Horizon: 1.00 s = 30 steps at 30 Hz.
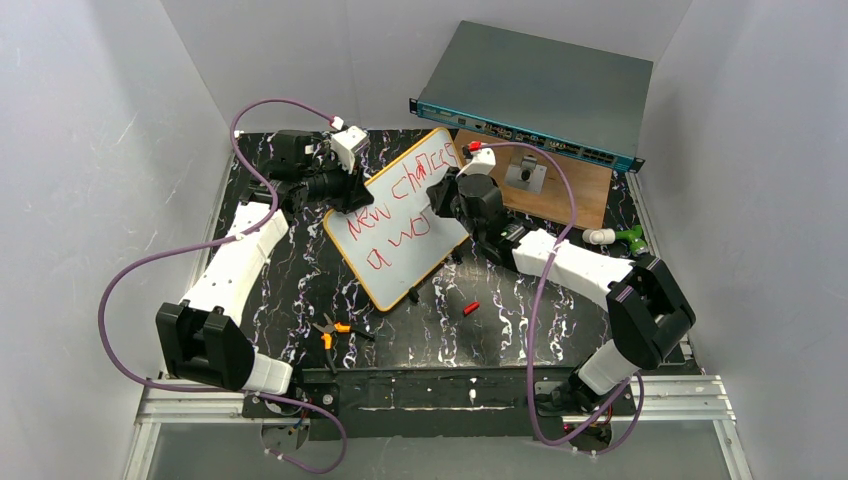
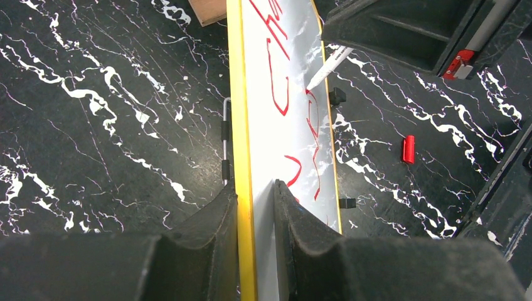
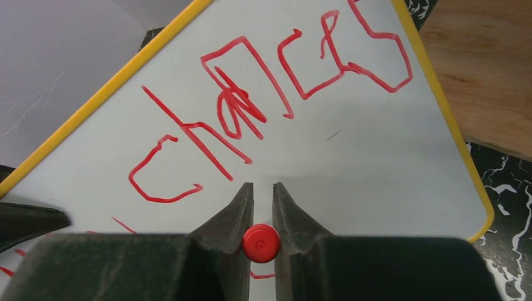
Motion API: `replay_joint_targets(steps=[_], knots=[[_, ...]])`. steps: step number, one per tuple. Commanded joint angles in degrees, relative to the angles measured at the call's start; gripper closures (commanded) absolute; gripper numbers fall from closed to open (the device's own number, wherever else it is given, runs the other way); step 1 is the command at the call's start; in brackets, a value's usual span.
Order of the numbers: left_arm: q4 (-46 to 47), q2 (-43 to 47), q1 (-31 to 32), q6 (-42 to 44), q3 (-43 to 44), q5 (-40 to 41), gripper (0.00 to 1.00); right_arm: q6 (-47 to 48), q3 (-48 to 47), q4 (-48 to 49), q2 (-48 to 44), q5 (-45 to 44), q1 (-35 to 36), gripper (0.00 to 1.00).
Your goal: Write a sentence on the whiteboard
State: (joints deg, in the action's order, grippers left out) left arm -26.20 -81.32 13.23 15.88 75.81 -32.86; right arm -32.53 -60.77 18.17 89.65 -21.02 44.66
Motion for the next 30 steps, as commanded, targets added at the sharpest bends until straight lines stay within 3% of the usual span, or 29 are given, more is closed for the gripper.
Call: replay_joint_targets(steps=[1,30], knots=[[-3.0,0.4,0.9,5.8,-0.7,2.3,1.0,-0.1,-2.9,4.7,1.1,0.9,0.9,0.99],[-3.5,0.7,1.0,6.1,-0.6,2.6,1.0,0.8,7.5,2.1,-4.0,-3.9,-1.8,0.99]])
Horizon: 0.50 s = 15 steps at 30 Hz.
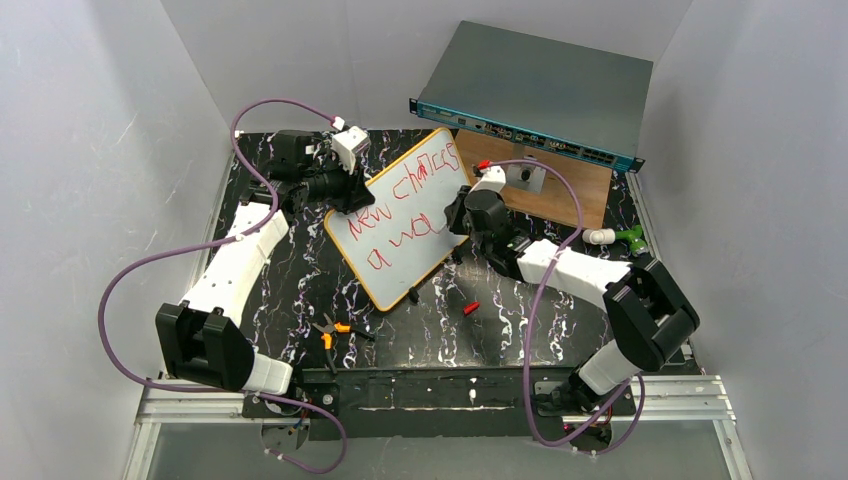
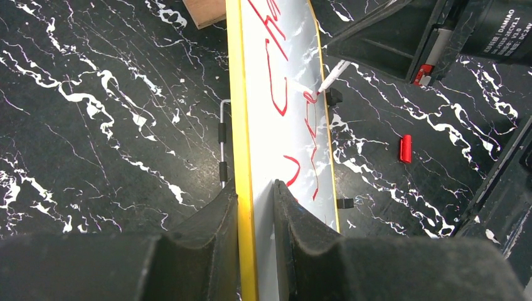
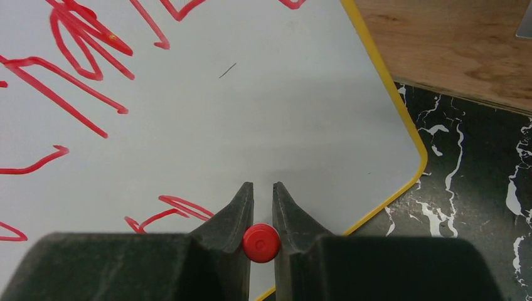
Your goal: Write a sentence on the whiteboard
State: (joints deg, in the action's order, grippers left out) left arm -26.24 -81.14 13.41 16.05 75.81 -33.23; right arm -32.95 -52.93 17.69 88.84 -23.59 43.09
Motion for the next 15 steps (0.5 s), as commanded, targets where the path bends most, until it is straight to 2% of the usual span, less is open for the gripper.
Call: replay_joint_targets(steps=[1,8,15], knots=[[-3.4,0.5,0.8,5.8,-0.6,3.0,1.0,1.6,-0.6,2.7,-3.6,-1.3,-0.2,0.99],[-3.4,0.5,0.8,5.8,-0.6,2.9,1.0,3.2,-2.6,3.0,-7.2,-1.2,-0.2,0.99],[-3.4,0.5,0.8,5.7,-0.5,2.8,1.0,1.6,-4.3,3.6,-5.2,-1.4,-0.7,0.99]])
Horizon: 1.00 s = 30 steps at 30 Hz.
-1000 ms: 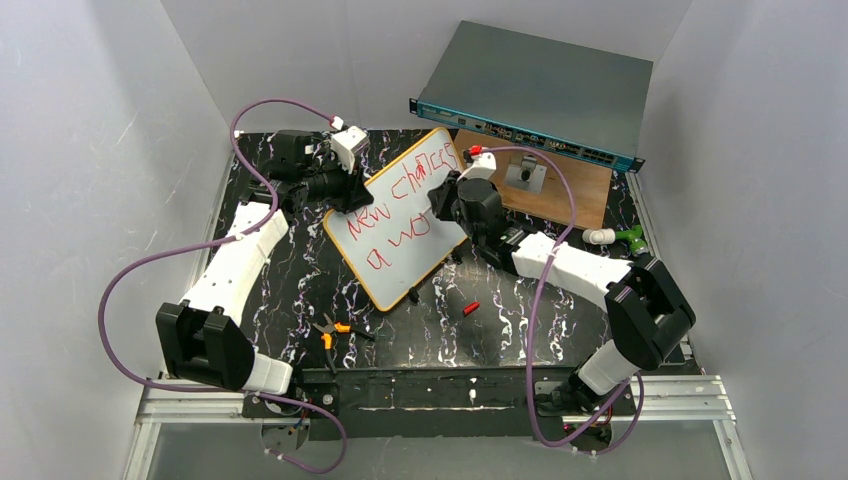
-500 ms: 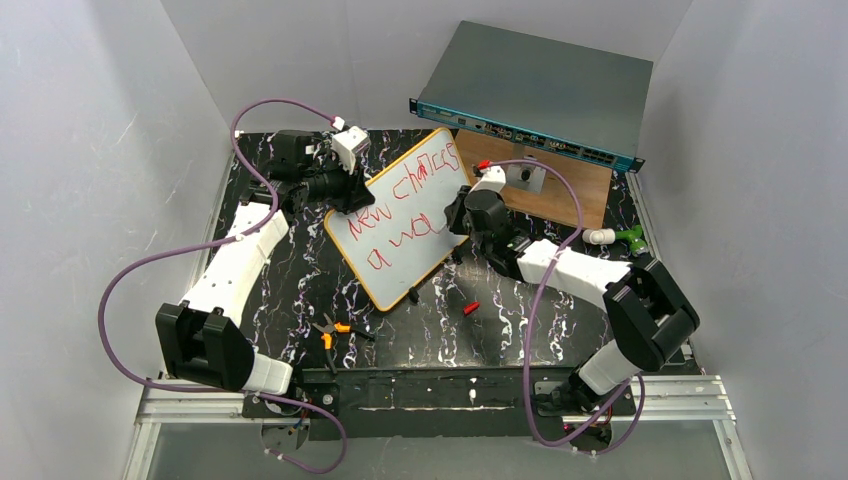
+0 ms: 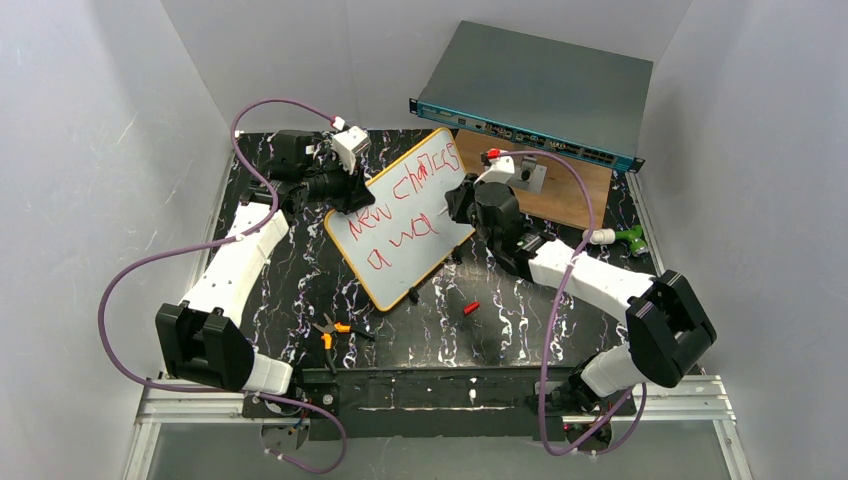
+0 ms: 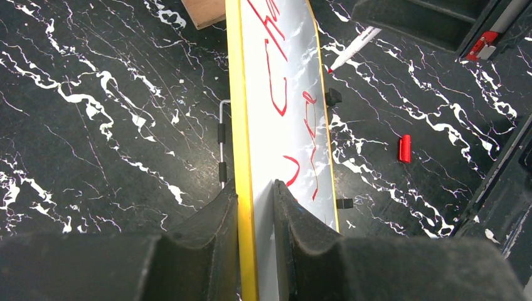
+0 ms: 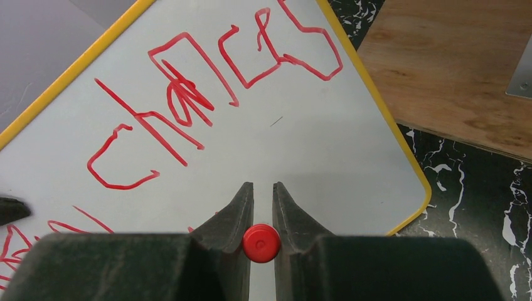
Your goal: Write a sentence on the whiteboard
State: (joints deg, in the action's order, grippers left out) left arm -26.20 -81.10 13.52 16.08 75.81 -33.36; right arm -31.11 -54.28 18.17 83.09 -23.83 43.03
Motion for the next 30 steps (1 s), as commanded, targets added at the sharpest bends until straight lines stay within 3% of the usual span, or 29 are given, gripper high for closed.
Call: replay_joint_targets(steps=[1,18,30], knots=[[-3.4,0.6,0.7,5.6,-0.5,3.0,1.0,-0.7,-3.3,3.2,1.0,-1.3,-0.8,0.99],[-3.6,1.1,0.7,5.5,-0.7,3.0,1.0,-4.4,-7.0,4.9,5.9,1.0,-2.5,0.99],[-3.6,1.1,0.7,5.5,-0.7,3.2,1.0,-5.6,-2.4,3.8,7.1,1.1,-2.7,0.99]])
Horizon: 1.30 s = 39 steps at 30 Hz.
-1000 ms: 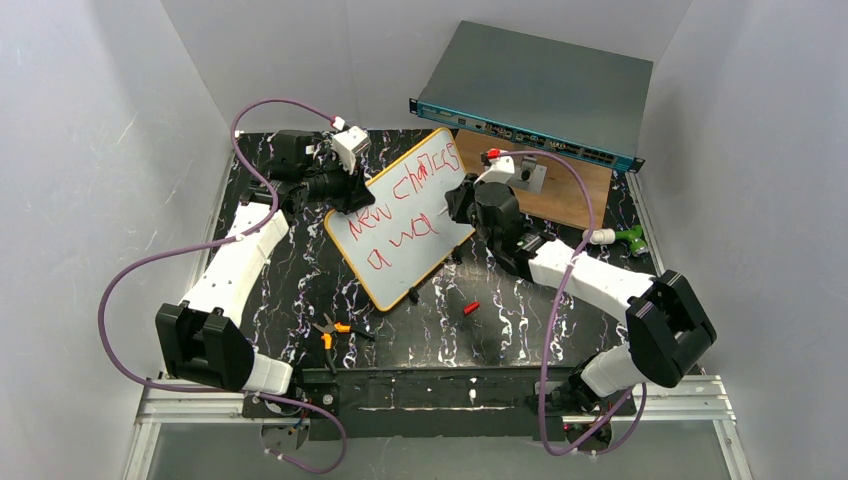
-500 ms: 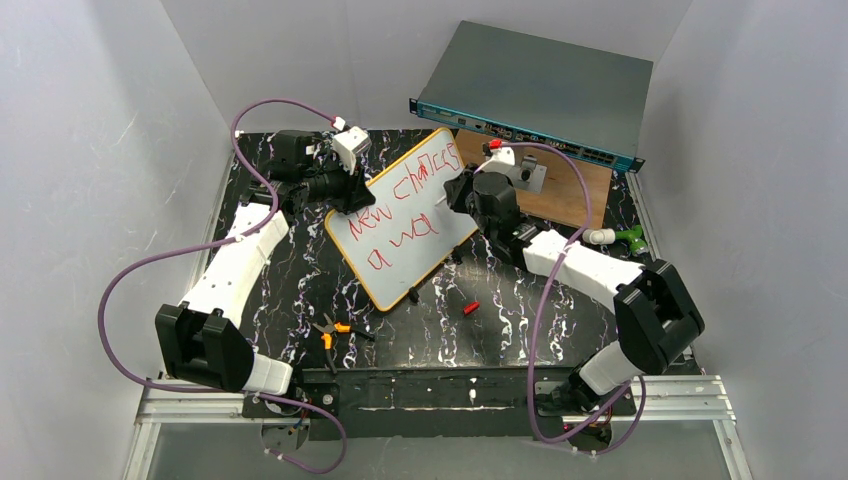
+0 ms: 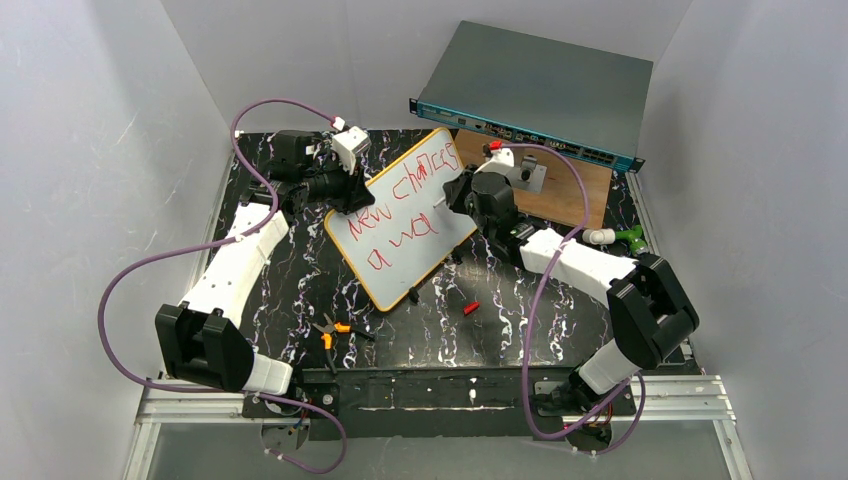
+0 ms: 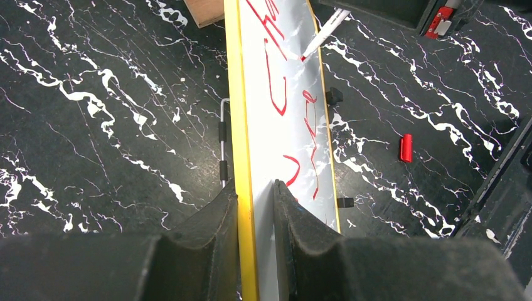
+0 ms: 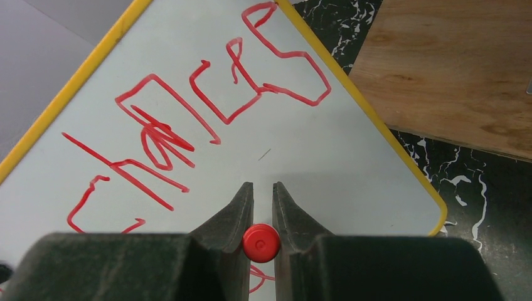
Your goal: Write a sentence on the whiteboard
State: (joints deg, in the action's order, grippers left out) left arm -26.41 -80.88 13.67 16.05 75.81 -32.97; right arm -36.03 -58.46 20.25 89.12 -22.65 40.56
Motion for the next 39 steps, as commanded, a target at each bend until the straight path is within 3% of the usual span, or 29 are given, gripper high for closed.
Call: replay_joint_targets(steps=[1,9,27,39], knots=[[-3.5,0.9,0.5,5.6,-0.6,2.7,1.0,-0.7,2.4,1.7,1.3,-0.1,-0.2,0.99],[-3.6,0.6,0.5,5.7,-0.3,2.7,1.0,-0.7,4.8,1.6,1.3,-0.4,-0.2,0.99],[-3.4,-0.7,0.5,5.6,0.8,2.6,1.0,-1.2,-1.1,0.0,-4.9,-1.4,-0.2,0.99],[-3.4,-0.8,0.6,5.6,0.8,2.2,1.0,-1.2,-5.8,2.1,-1.5,-0.7,-0.2,0.99]])
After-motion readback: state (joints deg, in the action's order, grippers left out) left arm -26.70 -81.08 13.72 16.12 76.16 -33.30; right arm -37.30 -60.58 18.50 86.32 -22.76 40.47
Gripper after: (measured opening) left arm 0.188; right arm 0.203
